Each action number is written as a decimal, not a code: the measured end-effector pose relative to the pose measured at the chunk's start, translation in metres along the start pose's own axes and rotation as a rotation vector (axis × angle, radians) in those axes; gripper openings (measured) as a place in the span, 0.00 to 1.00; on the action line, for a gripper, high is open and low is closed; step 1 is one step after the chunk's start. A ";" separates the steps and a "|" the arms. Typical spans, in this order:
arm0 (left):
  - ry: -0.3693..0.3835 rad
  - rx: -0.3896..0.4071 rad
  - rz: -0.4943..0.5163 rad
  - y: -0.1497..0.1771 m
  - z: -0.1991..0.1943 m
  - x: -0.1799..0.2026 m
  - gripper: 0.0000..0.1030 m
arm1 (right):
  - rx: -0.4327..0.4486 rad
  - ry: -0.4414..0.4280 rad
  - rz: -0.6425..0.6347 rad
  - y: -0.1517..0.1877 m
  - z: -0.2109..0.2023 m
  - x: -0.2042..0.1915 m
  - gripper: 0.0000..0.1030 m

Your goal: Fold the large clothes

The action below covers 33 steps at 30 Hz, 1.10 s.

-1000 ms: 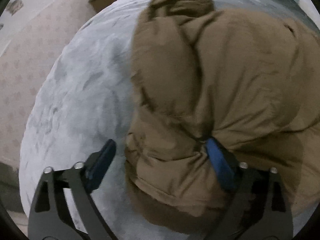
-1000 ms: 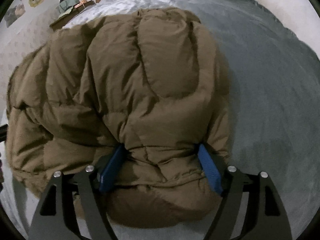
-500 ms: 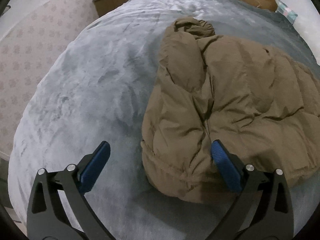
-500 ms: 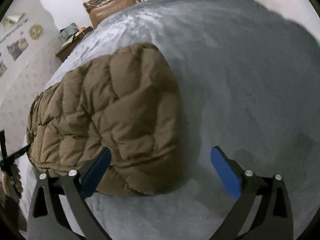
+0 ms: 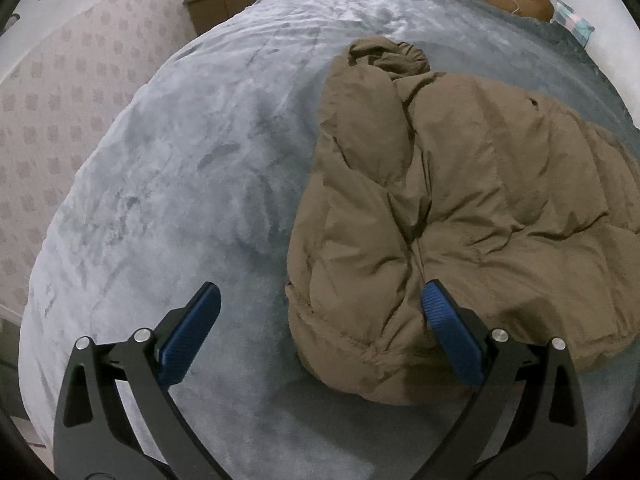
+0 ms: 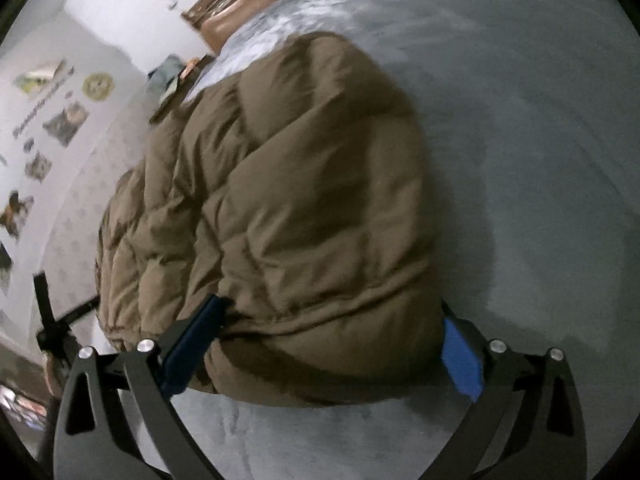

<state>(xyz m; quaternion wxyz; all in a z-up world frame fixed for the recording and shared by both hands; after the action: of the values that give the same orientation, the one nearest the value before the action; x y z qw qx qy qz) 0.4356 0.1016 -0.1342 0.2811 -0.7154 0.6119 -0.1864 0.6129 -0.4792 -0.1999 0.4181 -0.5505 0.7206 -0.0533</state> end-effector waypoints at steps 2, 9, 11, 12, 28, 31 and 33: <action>0.002 -0.001 0.000 0.000 0.001 0.003 0.97 | 0.005 0.009 -0.021 0.002 0.001 -0.005 0.98; 0.007 -0.001 0.002 -0.001 0.007 0.007 0.97 | -0.037 0.048 -0.061 -0.009 0.018 -0.022 0.96; 0.009 0.000 0.001 -0.001 0.009 0.008 0.97 | -0.060 0.065 -0.090 -0.013 0.026 -0.030 0.93; 0.011 0.001 -0.001 0.000 0.011 0.009 0.97 | -0.069 0.077 -0.106 -0.017 0.030 -0.035 0.90; 0.086 -0.006 -0.012 -0.003 0.011 -0.008 0.97 | -0.096 0.208 -0.243 -0.028 0.046 -0.079 0.67; 0.137 -0.033 -0.044 -0.002 0.018 -0.015 0.97 | -0.093 0.204 -0.237 -0.025 0.048 -0.080 0.67; 0.160 -0.048 -0.058 0.000 0.023 -0.017 0.97 | -0.094 0.199 -0.234 -0.022 0.047 -0.074 0.67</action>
<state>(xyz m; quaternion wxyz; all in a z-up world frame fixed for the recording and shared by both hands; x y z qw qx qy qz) 0.4459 0.1225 -0.1506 0.2086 -0.7221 0.6159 -0.2360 0.6642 -0.4076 -0.1782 0.3092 -0.6418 0.6910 -0.1223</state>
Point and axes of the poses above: each gripper's, at about its wrist camera, not at the fingertips, and z roughly the way its jaws point, x to its right, y to its underside, the point moved 6 cm from there along z, roughly the way its jaws point, and after that the axes turned 9 degrees about x, right-handed, at the moved point
